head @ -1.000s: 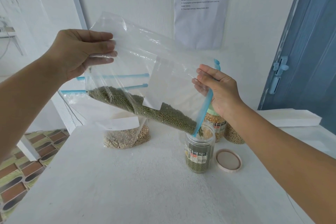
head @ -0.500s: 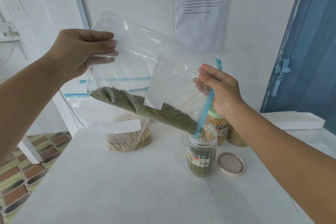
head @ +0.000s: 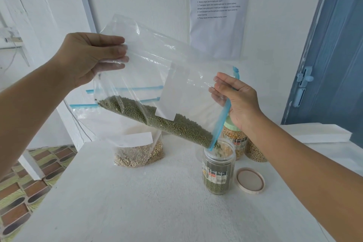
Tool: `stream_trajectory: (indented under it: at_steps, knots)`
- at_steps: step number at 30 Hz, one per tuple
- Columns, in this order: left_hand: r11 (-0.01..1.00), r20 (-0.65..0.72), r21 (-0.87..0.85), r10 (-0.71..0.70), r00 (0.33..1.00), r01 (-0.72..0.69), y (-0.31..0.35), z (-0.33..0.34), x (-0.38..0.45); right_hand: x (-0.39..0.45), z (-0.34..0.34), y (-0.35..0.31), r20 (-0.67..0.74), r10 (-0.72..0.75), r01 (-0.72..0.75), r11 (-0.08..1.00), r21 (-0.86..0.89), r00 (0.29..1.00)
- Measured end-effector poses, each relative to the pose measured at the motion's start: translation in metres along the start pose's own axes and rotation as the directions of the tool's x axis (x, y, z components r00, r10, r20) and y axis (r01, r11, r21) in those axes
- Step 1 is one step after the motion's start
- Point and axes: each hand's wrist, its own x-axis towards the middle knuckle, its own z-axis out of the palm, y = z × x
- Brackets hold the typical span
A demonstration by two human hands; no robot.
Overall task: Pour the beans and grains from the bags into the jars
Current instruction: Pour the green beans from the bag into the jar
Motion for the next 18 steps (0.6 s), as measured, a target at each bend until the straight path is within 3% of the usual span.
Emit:
stream_trajectory:
  at_steps: [18]
  knots:
    - [1.0,0.004,0.009,-0.005,1.0,0.005,-0.0002,0.0012,0.0025,0.0031,-0.0026,0.0034,-0.003,-0.009,0.009,1.0,-0.008,1.0]
